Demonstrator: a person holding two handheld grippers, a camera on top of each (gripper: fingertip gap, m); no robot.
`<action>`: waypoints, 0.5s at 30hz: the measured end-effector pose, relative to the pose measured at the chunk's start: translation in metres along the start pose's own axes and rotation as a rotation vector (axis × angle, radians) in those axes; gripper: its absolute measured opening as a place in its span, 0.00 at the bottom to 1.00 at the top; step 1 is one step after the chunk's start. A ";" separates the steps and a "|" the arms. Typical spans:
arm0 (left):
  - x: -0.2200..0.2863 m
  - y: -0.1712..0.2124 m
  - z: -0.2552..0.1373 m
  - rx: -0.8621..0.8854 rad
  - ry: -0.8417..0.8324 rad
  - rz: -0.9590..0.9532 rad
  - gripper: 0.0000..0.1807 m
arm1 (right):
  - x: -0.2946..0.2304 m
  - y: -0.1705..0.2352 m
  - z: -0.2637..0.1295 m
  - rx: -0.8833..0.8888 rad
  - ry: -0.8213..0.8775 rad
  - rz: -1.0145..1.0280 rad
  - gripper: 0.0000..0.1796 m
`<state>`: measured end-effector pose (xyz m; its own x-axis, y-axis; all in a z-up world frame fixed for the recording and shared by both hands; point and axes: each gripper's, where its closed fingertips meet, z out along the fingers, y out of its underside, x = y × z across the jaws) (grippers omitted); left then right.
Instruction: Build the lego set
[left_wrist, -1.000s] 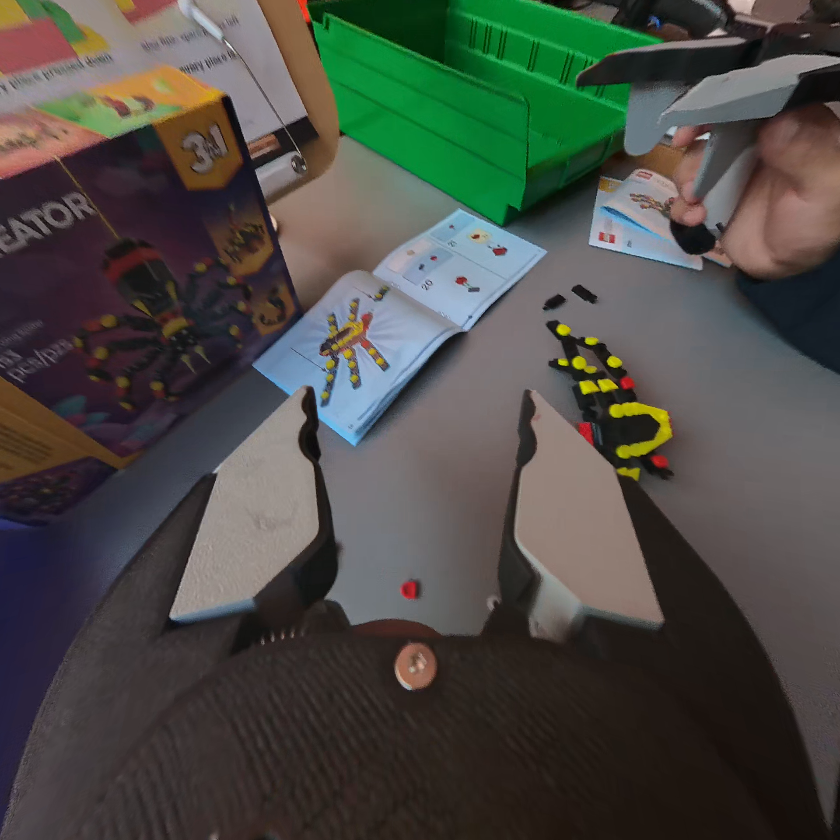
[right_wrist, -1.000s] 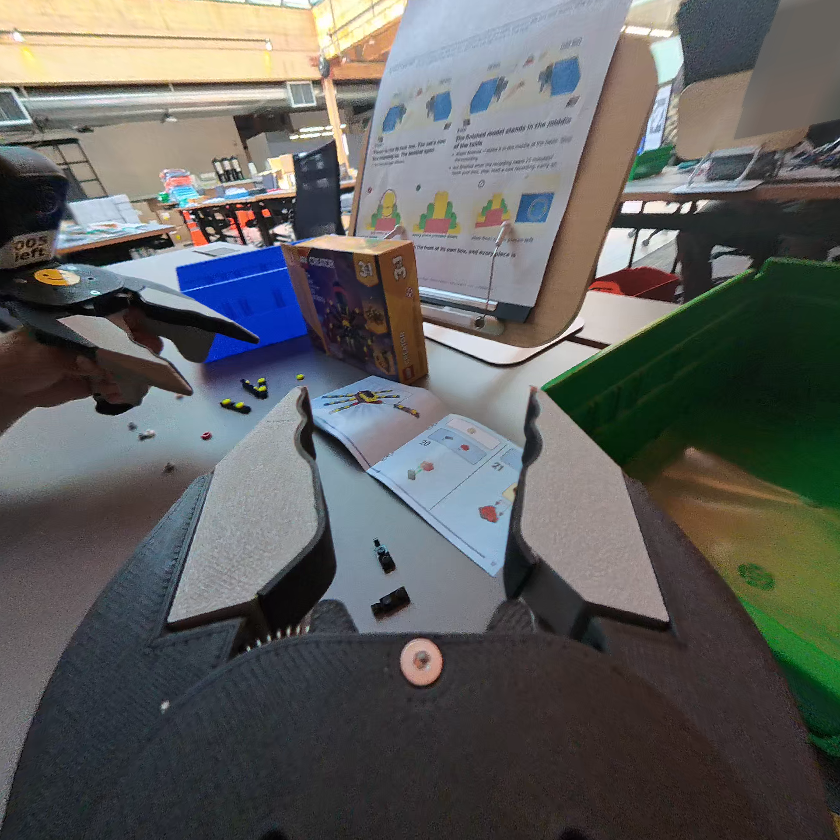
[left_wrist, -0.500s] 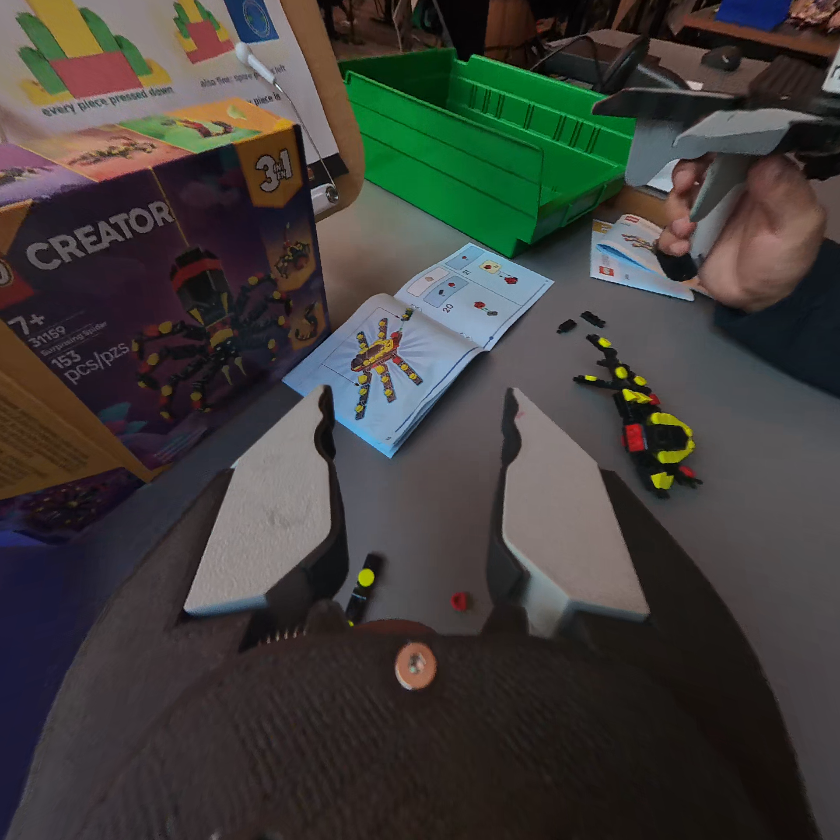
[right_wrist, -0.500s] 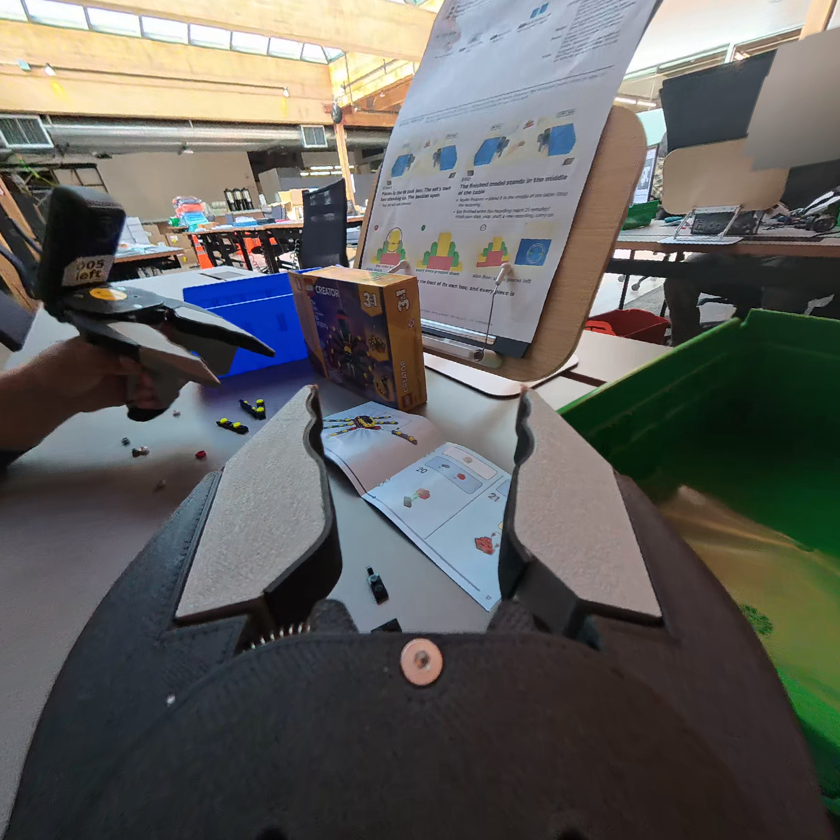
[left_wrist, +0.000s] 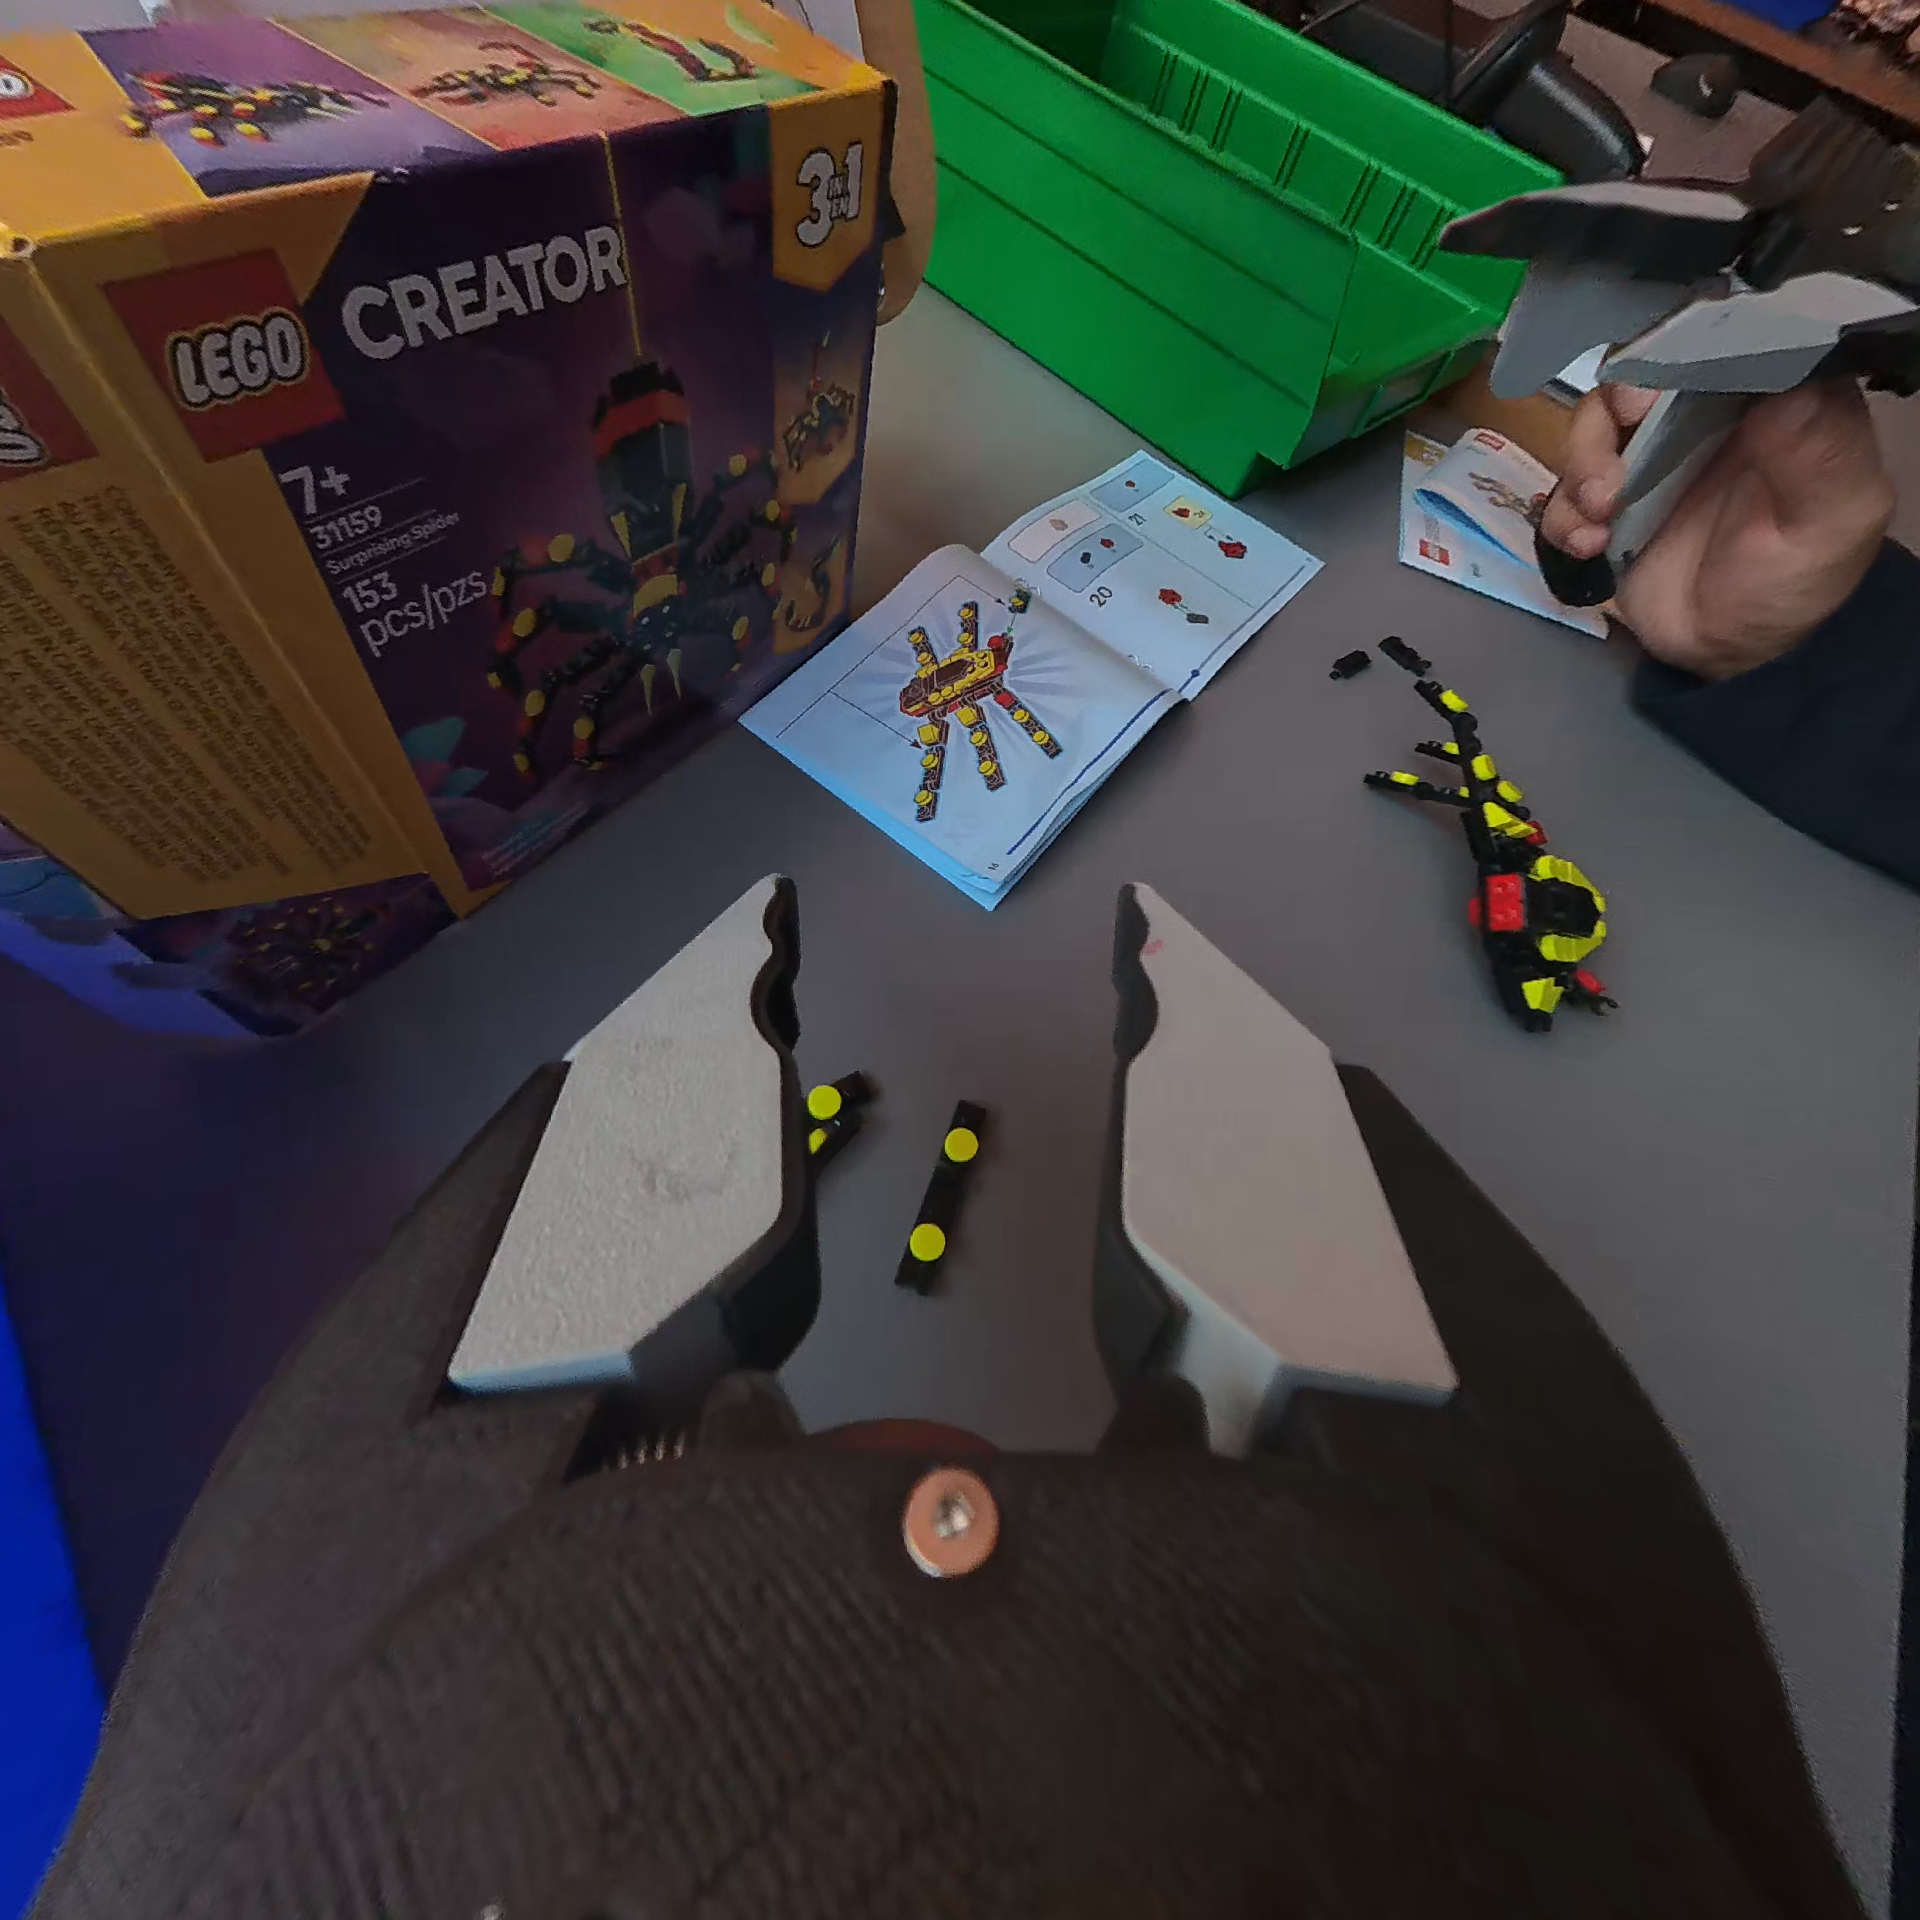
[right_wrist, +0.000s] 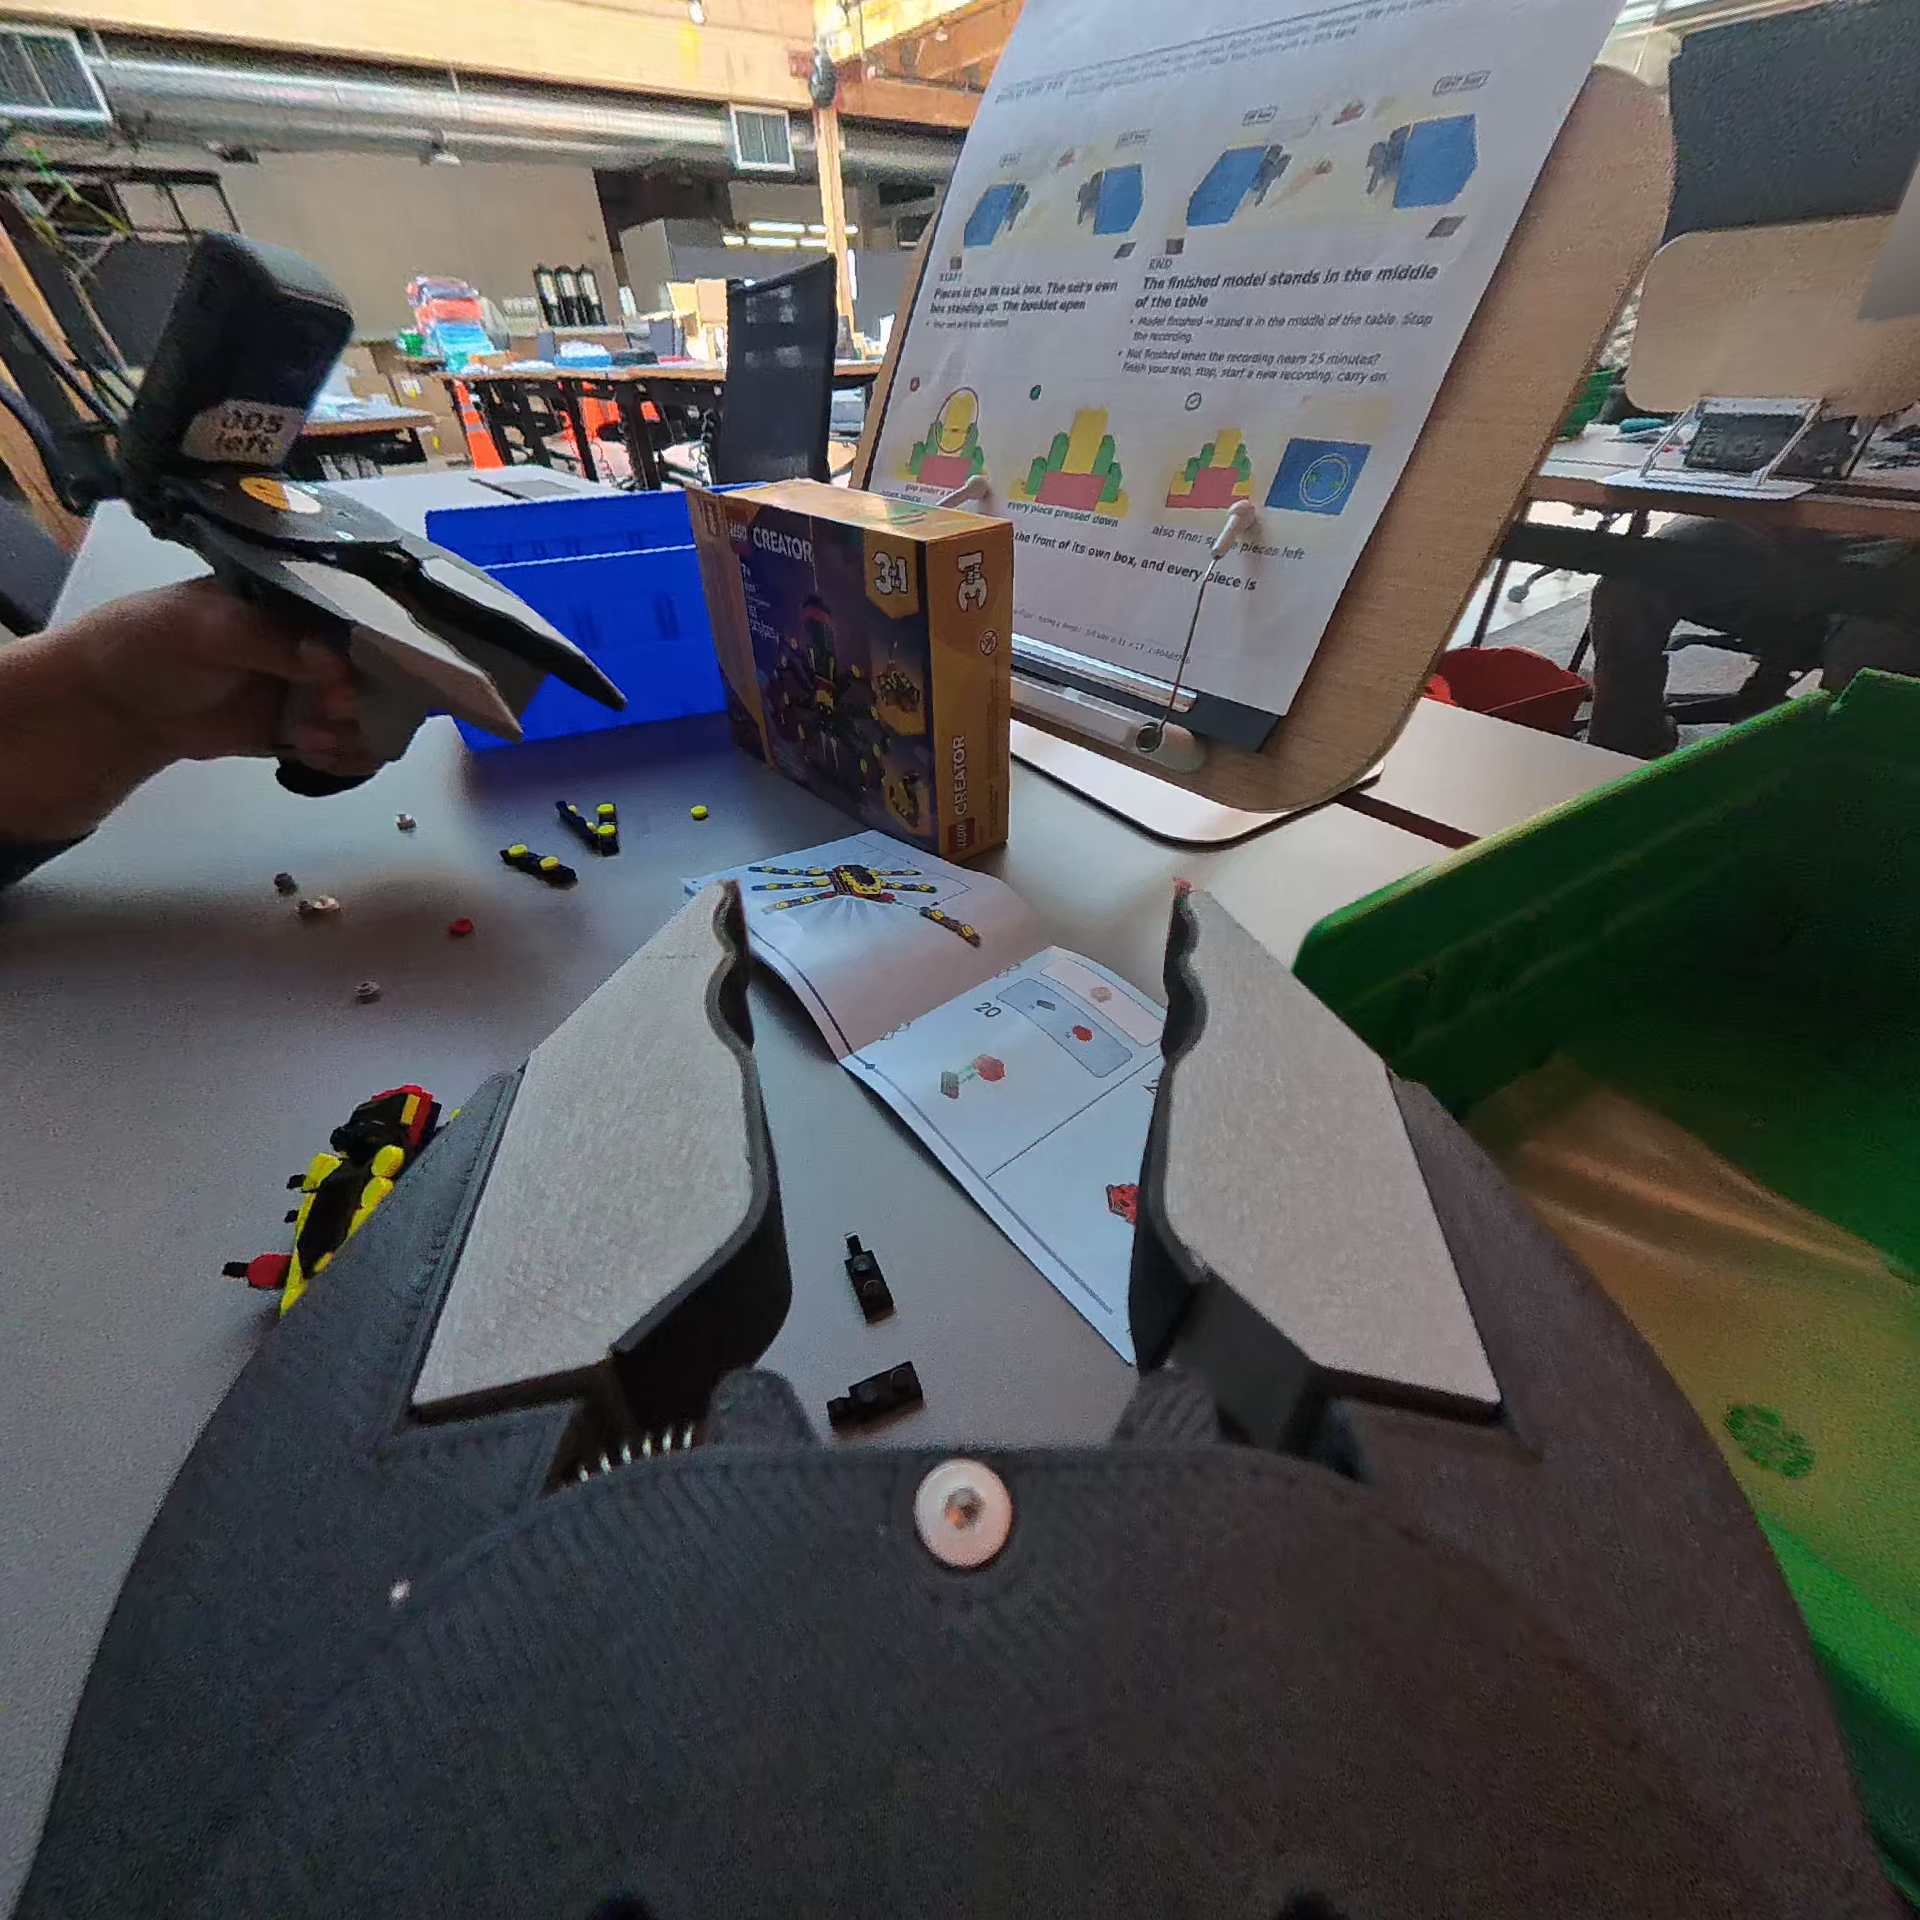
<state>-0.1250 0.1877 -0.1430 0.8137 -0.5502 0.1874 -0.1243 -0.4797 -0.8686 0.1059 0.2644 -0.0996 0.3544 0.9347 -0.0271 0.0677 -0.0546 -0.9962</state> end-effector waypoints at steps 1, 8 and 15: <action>-0.002 0.001 0.000 -0.006 -0.012 0.013 0.32 | -0.001 0.002 0.001 -0.007 0.000 -0.006 0.43; -0.014 0.012 -0.006 -0.055 -0.024 0.019 0.24 | 0.001 0.006 0.003 -0.018 0.023 -0.023 0.43; 0.008 0.048 -0.013 -0.222 0.142 0.058 0.12 | -0.002 0.008 0.006 -0.005 -0.017 0.019 0.43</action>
<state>-0.1317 0.1518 -0.1774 0.7158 -0.6639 0.2164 -0.3027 -0.5742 -0.7607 0.1002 0.2639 -0.1080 0.3402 0.9392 -0.0473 0.0656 -0.0738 -0.9951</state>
